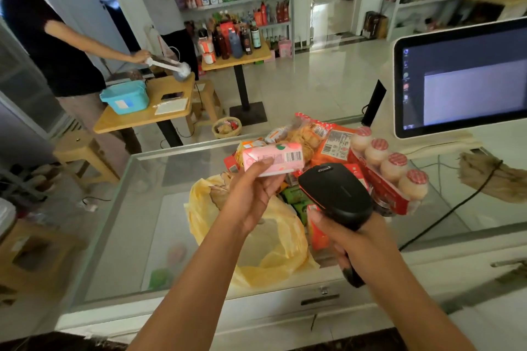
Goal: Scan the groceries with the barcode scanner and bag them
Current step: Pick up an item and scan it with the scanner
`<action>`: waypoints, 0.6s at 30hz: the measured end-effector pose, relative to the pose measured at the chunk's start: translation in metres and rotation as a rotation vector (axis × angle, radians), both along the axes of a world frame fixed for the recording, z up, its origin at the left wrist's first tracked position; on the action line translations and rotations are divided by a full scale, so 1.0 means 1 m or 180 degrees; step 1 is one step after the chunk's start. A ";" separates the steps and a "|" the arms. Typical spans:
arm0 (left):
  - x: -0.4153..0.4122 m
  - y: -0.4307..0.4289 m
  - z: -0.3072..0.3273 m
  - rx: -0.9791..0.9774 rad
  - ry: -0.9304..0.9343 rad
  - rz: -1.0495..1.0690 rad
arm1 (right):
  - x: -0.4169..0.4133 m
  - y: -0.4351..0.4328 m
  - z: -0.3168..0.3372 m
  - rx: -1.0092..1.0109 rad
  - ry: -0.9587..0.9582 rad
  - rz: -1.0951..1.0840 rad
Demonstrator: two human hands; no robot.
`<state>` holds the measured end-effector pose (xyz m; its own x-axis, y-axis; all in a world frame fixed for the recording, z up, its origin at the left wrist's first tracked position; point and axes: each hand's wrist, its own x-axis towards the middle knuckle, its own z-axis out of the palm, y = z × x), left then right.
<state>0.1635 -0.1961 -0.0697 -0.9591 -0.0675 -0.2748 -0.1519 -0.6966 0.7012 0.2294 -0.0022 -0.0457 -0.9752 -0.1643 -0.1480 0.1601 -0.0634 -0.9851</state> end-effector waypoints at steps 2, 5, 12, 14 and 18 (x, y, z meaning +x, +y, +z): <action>-0.003 -0.001 -0.003 -0.0037 0.0059 -0.0049 | -0.001 -0.004 0.000 0.0047 0.0028 -0.0010; -0.006 -0.002 -0.008 -0.0138 0.0112 -0.0113 | -0.001 -0.008 0.002 0.0076 0.0041 -0.0010; -0.006 -0.004 -0.007 -0.0116 0.0140 -0.0118 | 0.000 -0.010 0.006 0.0113 0.0009 0.0024; -0.005 -0.005 -0.005 -0.0110 0.0124 -0.0134 | -0.001 -0.010 0.008 0.0043 -0.0066 0.0000; -0.003 -0.008 0.001 -0.0174 0.0097 -0.0122 | -0.003 -0.012 0.008 -0.0005 -0.0095 0.0013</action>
<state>0.1606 -0.2046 -0.0689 -0.9692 -0.0445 -0.2423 -0.1558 -0.6513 0.7427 0.2263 -0.0137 -0.0379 -0.9697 -0.1687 -0.1768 0.1899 -0.0642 -0.9797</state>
